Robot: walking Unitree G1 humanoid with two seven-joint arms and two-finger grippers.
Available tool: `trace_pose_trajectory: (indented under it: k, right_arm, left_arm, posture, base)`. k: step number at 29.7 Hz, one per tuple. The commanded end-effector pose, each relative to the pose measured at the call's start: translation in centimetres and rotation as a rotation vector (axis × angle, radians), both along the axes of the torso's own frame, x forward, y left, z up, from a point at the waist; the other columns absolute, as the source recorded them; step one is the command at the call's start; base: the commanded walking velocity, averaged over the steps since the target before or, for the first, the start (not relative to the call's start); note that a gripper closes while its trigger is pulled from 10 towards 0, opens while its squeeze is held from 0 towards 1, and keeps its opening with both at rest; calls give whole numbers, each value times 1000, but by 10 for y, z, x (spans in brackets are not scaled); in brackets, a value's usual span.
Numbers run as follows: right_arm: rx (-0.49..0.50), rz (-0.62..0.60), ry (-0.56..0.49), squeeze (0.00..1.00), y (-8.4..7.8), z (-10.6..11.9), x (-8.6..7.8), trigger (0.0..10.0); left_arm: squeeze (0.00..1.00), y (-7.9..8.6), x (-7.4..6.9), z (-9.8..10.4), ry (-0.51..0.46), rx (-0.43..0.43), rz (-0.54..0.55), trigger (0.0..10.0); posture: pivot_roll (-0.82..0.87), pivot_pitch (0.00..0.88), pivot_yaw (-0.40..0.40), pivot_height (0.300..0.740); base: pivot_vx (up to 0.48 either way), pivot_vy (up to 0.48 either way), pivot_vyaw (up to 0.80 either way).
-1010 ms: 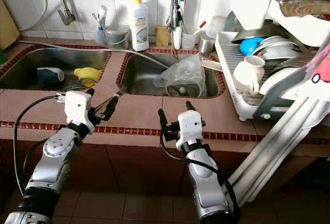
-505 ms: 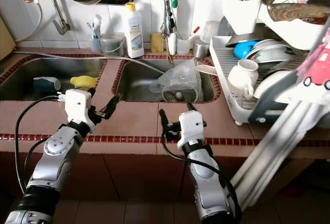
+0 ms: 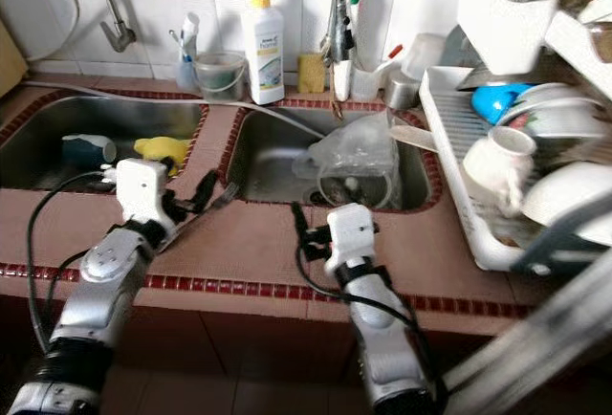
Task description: Kitchen organization
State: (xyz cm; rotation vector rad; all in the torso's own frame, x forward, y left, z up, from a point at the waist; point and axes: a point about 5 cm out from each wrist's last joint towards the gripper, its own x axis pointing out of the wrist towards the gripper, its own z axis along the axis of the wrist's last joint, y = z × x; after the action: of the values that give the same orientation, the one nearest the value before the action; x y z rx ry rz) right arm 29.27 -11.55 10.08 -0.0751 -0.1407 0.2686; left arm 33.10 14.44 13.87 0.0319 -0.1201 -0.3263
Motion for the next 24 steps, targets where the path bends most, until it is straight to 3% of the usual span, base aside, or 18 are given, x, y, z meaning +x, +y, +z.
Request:
trace_pose_trajectory:
  k: [1,10,24]
  right_arm:
    - [23,41,-22,0,13,7,0,10000]
    - [30,44,-24,0,15,8,1,10000]
    - [66,14,50,0,13,-4,-9,10000]
  left_arm:
    - [0,15,-1,-2,12,6,46,10000]
    - [0,18,1,4,-10,22,26,10000]
    - [0,12,-5,-3,0,208,-177,10000]
  posture:
    - [-125,8,10,740]
    - [-126,10,20,740]
    - [-127,40,31,740]
  base:
    - [0,0,0]
    - [0,0,0]
    - [0,0,0]
